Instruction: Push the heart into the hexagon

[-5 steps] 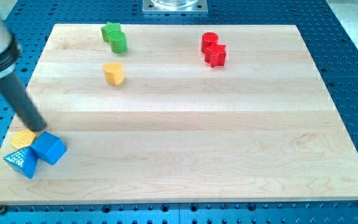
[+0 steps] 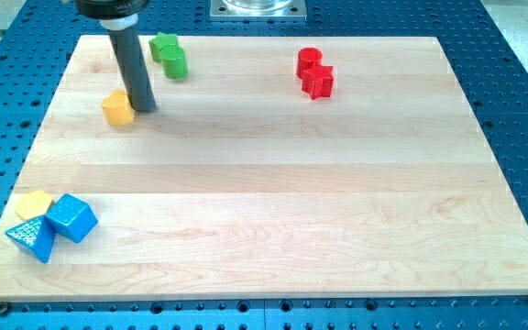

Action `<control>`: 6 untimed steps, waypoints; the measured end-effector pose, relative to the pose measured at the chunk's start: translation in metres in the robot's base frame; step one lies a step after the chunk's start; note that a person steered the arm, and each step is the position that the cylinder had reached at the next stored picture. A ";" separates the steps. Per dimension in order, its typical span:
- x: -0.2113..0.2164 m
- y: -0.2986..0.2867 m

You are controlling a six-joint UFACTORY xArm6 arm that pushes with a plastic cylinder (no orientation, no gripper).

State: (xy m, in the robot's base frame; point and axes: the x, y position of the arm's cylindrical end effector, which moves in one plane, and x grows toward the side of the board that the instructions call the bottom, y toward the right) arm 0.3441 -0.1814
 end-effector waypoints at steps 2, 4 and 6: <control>0.033 -0.053; 0.124 -0.084; 0.081 -0.083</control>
